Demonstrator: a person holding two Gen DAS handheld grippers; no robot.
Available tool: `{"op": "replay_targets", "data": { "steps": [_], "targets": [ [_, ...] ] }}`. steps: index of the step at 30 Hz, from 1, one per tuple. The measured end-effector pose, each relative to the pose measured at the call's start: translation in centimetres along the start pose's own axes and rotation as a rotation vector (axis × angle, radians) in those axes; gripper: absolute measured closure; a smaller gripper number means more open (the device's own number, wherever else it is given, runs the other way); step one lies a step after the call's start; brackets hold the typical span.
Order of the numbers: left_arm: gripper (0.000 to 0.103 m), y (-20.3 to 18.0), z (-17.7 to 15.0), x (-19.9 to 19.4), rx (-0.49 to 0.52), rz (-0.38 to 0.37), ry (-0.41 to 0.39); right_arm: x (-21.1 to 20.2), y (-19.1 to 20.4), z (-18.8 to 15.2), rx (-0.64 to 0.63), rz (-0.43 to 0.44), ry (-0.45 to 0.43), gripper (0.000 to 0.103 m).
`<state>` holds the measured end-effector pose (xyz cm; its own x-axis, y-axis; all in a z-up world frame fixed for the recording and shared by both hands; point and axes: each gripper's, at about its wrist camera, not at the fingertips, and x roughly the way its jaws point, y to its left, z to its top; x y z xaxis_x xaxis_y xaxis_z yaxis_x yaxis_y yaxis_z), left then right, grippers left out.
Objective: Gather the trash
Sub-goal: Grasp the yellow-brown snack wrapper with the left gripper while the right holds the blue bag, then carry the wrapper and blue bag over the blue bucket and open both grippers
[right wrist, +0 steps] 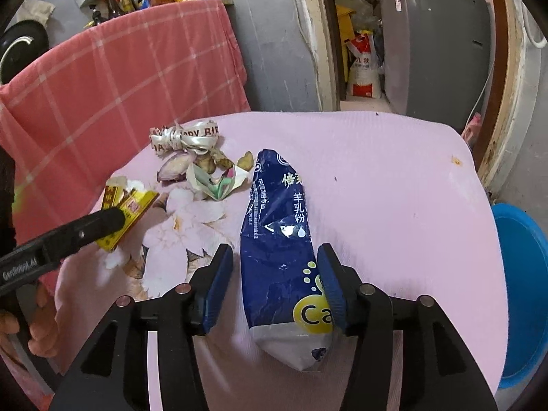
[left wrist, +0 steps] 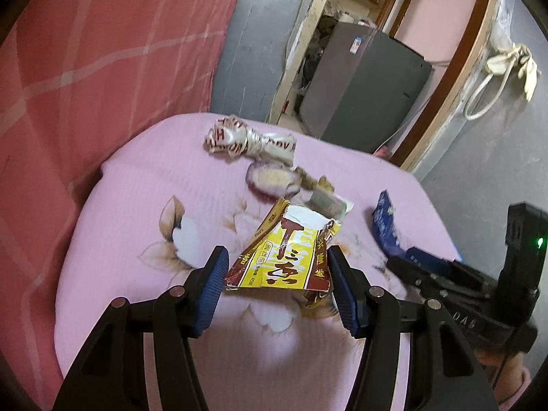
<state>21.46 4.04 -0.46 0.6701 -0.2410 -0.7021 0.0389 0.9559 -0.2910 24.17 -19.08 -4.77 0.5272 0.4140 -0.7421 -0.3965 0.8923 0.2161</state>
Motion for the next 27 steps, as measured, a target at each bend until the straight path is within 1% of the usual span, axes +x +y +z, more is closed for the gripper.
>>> {"op": "replay_targets", "data": {
  "steps": [2,5,11,15,18,20,21,23,27],
  "targets": [
    [0.050,0.0,-0.2,0.1,0.007,0.006,0.013,0.0,0.0,-0.1,-0.003,0.000,0.007,0.054],
    [0.050,-0.3,-0.8,0.1,0.015,0.009,0.027,-0.1,-0.2,-0.3,-0.003,0.005,0.011,0.060],
    [0.049,-0.7,-1.5,0.3,0.054,0.026,0.050,-0.5,-0.3,-0.7,0.016,0.030,0.010,0.062],
    [0.050,-0.8,-1.6,0.6,0.074,0.038,0.060,-1.1,-0.6,-0.8,0.045,0.058,-0.025,0.063],
    [0.051,-0.8,-1.6,0.6,0.058,0.038,0.053,-2.4,-0.6,-1.1,0.055,0.067,-0.086,0.064],
    [0.052,-0.8,-1.6,0.2,0.027,0.006,0.031,-3.4,-0.4,-1.1,0.045,0.061,-0.134,0.064],
    [0.052,-1.0,-1.4,0.0,0.019,0.002,0.017,-3.9,-0.2,-1.0,0.037,0.057,-0.162,0.064],
    [0.052,-1.4,-1.3,-0.6,0.012,-0.011,-0.023,-5.3,0.0,-0.8,0.018,0.045,-0.221,0.064],
    [0.052,-3.1,-0.6,-2.2,-0.004,-0.050,-0.142,-8.6,0.2,-0.3,-0.017,0.008,-0.361,0.064]
  ]
}}
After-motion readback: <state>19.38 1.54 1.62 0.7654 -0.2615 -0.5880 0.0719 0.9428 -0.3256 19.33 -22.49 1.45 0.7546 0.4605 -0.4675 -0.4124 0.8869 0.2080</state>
